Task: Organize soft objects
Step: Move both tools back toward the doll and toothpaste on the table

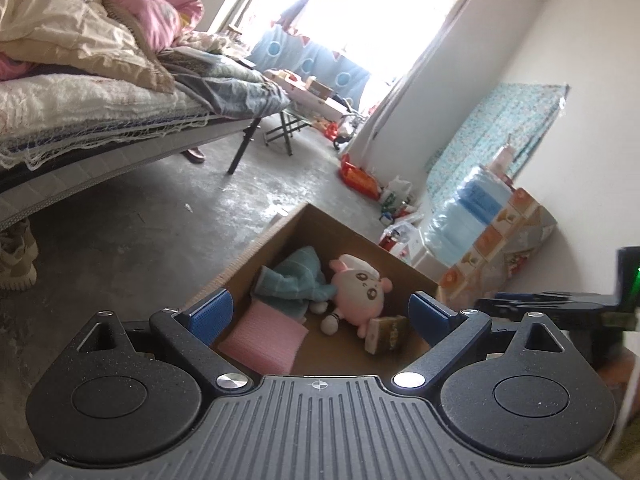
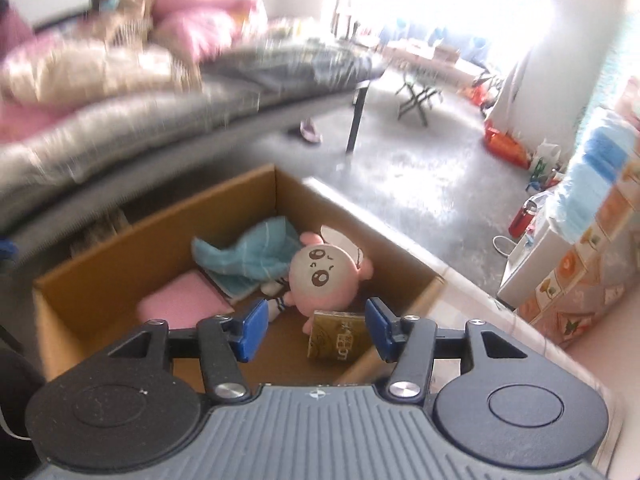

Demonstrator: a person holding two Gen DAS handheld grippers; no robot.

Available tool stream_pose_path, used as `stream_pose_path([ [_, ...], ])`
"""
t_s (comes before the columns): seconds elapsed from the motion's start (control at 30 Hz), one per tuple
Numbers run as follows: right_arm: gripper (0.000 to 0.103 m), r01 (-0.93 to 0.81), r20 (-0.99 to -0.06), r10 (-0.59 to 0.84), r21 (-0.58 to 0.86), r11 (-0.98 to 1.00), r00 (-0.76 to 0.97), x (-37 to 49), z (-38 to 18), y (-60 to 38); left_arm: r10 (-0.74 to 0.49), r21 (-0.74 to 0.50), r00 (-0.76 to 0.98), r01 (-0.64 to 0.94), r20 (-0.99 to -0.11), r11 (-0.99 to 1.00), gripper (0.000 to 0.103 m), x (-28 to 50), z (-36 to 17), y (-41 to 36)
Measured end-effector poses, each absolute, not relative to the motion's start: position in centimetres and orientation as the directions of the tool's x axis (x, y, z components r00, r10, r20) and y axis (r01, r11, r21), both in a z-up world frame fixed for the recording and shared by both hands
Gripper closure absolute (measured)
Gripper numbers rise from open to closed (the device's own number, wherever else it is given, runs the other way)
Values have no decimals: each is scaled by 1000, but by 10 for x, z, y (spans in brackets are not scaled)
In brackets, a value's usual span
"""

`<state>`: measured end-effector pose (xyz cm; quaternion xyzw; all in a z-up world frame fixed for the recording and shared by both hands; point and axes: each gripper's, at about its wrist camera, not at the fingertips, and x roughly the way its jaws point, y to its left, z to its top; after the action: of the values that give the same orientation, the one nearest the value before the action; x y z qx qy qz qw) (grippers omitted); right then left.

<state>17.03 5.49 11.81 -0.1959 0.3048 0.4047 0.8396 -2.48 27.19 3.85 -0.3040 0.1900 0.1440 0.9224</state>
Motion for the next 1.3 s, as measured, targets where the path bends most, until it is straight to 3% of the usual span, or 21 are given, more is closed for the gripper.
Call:
stream_pose_path([
  [0.3,40,-716,-508,672,145,683,539,109,128,-91,28,-439,899,-241,-438,865,6,-17,55,216],
  [0.47,38,-603,-459,653,274,749,602,81,109,-168,-86,-399,889,-114,-450,910,5,-7,59,172],
  [0.83,38,-346,-429,540,452,822,724,49,32,-272,-357,-298,766,224,-534,928,5,32,49,41],
  [1.07,39,-259,-426,506,515,817,750,65,-7,-304,-399,-204,684,351,-611,914,5,60,18,-40],
  [1.3,48,-238,-439,539,573,784,718,104,-36,-322,-404,-238,617,335,-676,912,8,103,-24,-80],
])
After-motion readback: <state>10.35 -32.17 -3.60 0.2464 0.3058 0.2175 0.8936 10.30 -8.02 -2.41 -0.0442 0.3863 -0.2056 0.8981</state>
